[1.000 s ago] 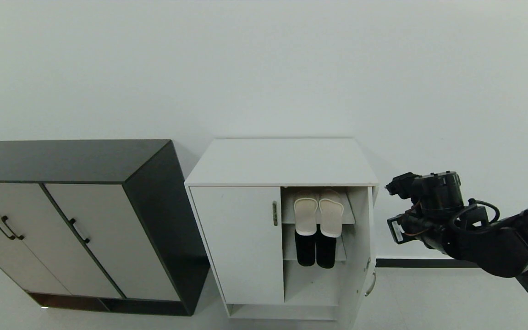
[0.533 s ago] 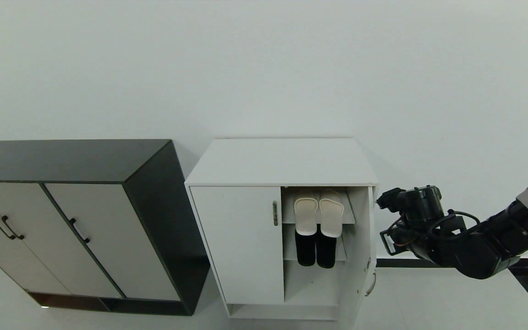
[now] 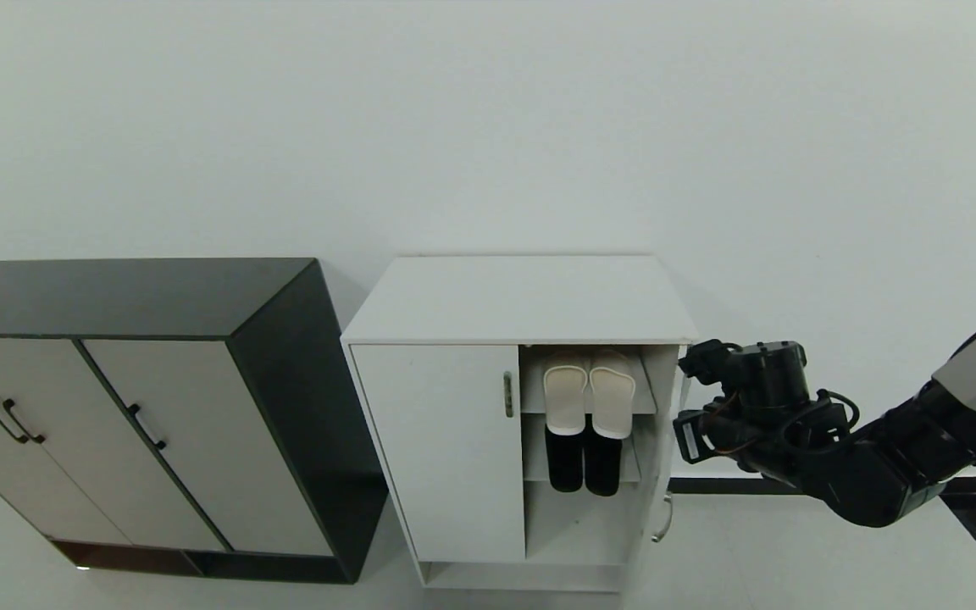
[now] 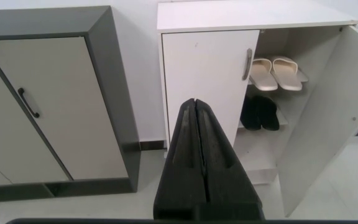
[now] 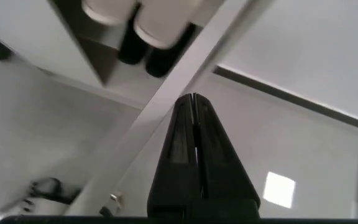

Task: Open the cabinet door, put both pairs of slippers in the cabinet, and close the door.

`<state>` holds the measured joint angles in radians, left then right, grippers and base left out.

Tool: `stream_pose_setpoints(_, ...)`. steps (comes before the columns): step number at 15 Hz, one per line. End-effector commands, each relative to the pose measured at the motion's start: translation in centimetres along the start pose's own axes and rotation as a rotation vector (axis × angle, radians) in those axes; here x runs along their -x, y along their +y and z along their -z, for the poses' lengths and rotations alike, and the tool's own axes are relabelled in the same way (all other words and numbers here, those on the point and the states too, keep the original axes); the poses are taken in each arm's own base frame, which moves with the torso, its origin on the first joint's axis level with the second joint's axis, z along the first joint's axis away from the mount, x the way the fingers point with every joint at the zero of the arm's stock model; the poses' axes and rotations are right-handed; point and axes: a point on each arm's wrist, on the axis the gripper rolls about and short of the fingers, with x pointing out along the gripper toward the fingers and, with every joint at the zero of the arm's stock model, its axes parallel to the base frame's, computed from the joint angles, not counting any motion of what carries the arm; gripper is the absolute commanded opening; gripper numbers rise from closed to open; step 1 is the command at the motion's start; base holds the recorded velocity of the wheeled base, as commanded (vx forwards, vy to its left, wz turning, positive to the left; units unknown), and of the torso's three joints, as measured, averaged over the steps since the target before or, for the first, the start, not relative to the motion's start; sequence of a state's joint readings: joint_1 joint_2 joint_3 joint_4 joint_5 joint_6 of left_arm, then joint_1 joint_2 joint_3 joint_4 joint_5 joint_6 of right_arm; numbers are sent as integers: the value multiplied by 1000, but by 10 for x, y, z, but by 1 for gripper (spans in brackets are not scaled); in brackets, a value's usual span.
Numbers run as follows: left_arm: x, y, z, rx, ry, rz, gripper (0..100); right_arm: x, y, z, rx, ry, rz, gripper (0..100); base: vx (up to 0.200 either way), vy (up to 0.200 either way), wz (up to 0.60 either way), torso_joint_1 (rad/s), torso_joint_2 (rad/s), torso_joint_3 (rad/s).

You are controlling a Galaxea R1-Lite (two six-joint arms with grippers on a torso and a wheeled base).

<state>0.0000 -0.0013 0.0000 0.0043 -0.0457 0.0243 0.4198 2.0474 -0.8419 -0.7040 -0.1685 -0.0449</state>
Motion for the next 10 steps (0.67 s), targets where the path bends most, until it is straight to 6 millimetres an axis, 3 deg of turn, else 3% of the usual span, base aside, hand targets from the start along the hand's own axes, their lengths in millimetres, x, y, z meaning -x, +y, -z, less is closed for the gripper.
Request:
stream_pose_setpoints(1,0,0,0,0,2,-1,0,-1,5,-1,-20,-16,-38,0,0,0,0,0,0,0)
stream_pose_setpoints(10,0,0,0,1,2,-1,0,-2,10,-3,-44,-85,-59,0,0,0,0,0,0,0)
